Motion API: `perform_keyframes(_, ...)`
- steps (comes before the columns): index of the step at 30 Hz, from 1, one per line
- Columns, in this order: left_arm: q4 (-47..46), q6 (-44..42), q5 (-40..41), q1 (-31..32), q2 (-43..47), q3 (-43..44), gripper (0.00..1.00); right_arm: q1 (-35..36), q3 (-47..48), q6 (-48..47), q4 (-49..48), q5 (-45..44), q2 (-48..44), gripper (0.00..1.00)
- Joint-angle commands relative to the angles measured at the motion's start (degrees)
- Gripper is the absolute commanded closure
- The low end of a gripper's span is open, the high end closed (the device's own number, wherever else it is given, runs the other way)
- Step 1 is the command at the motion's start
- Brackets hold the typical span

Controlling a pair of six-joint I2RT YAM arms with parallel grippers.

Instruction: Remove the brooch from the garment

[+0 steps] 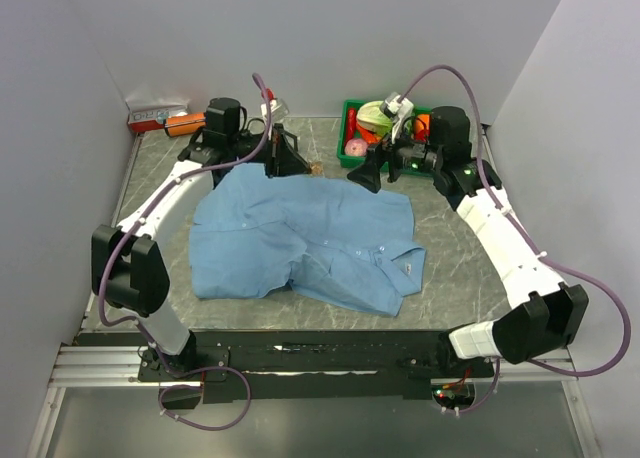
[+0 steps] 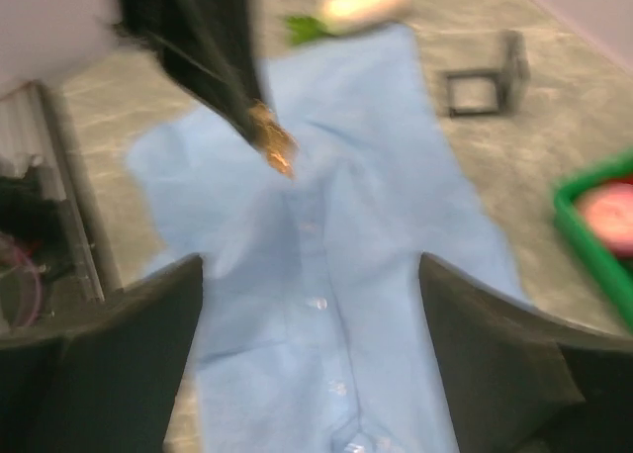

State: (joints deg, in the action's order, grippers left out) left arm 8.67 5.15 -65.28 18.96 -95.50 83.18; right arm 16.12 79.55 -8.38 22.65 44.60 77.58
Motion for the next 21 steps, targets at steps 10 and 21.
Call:
perform_keyframes(10,22.2,-34.32,30.28,-4.28,-3.72,13.42,0.99,-0.39,-6.13,-11.56,10.74,-33.7,-9.37,0.0)
perform_keyframes(21,8.21,-33.09,45.4,-4.28,-12.13,12.26,0.99,-4.08,-14.78,-19.74,17.25,-32.74,-15.71,0.0)
